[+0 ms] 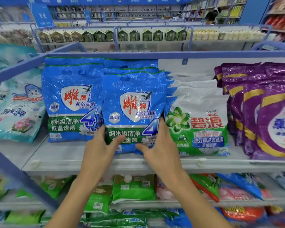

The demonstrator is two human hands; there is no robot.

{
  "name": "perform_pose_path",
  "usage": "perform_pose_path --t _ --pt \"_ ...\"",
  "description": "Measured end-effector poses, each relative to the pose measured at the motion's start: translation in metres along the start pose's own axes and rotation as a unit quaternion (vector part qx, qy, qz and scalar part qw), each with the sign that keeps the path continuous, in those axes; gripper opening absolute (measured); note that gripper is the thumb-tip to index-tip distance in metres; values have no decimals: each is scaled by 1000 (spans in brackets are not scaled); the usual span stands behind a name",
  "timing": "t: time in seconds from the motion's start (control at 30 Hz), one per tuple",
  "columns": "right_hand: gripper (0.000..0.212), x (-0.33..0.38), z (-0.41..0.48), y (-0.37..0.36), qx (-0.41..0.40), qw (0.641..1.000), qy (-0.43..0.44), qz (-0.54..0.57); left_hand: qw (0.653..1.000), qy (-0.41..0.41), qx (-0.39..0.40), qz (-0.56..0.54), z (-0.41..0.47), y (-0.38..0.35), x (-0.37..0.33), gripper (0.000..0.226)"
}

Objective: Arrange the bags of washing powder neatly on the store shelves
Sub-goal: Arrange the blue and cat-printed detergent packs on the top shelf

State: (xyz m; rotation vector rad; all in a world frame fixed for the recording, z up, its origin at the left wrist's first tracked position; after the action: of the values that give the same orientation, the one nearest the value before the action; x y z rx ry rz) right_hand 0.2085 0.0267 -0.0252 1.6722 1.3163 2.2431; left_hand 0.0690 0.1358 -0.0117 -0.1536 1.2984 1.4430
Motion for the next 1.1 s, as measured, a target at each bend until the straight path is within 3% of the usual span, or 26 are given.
perform_pose_path --t 0.07,0.23,0.5,0.83,1.1 --pt "105 2 -6 5 -9 1000 3 -30 999 -21 6 50 -6 3 0 59" --pt "66 -13 -25 16 -14 997 32 -71 988 -79 37 127 -27 14 14 56" --pt "59 -44 -111 6 -25 989 63 -131 972 -165 102 131 -125 42 39 57" --pt "59 -103 -248 14 -17 994 -68 -83 982 -129 134 34 -245 51 33 55" --pt "57 -152 -282 64 -58 985 -140 -81 970 -158 184 3 -278 14 -11 53"
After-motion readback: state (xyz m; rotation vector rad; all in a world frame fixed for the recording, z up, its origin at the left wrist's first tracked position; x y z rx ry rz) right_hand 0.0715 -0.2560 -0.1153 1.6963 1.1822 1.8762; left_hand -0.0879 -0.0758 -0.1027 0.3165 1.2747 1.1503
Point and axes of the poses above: each hand's wrist, its own z-axis towards the middle knuckle, its own y-axis out of the back of the hand, x = y × z, the point moved 1 cm from there along z, towards the middle knuckle, and after that the axes turned 15 degrees about -y, right-handed, at the moved point
